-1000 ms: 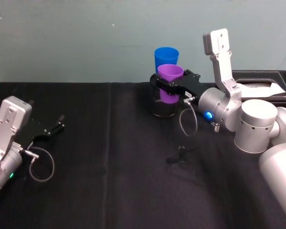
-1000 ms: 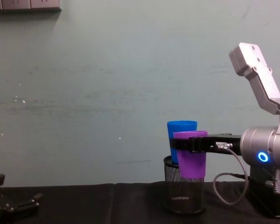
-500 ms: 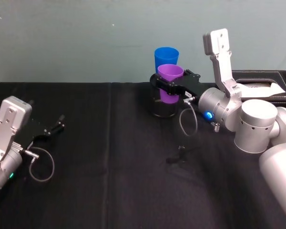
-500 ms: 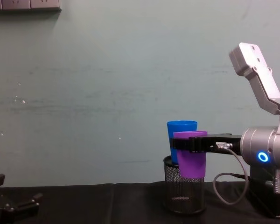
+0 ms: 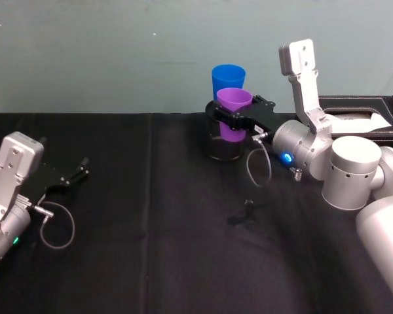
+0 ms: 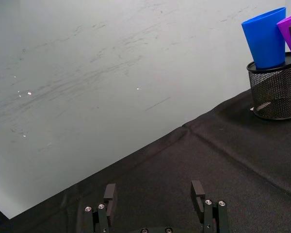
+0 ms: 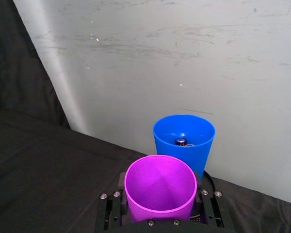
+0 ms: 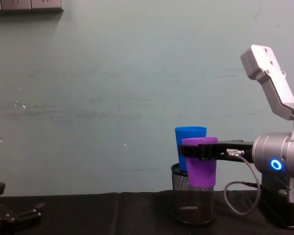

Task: Pick up one cup with a gripper and tap it against the other cup.

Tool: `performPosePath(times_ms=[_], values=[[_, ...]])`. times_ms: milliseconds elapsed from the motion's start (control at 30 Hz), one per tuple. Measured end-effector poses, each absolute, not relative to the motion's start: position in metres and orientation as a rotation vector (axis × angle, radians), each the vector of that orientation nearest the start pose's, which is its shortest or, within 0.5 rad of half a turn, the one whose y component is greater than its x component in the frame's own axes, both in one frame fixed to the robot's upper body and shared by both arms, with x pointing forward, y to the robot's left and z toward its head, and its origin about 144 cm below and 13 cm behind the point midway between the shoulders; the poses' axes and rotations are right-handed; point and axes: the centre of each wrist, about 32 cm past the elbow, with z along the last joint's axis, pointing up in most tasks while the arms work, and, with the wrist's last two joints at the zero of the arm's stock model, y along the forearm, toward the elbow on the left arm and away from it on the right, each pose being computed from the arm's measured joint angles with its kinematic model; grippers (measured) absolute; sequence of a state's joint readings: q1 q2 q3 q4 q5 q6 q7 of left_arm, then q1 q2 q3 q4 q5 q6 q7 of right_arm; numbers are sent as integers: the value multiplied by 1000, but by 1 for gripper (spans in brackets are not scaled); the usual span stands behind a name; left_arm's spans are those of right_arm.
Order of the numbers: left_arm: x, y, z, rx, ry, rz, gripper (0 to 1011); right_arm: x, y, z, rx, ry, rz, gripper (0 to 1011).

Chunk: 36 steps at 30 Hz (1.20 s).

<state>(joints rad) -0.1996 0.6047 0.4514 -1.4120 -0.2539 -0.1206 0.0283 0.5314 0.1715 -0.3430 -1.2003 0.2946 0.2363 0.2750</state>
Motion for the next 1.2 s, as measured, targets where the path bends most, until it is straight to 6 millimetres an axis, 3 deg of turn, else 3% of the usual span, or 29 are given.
performPosePath(times_ms=[1200], values=[[489, 310, 1140, 304, -285, 1248, 1000, 593, -197, 1217, -122, 94, -1047, 737]])
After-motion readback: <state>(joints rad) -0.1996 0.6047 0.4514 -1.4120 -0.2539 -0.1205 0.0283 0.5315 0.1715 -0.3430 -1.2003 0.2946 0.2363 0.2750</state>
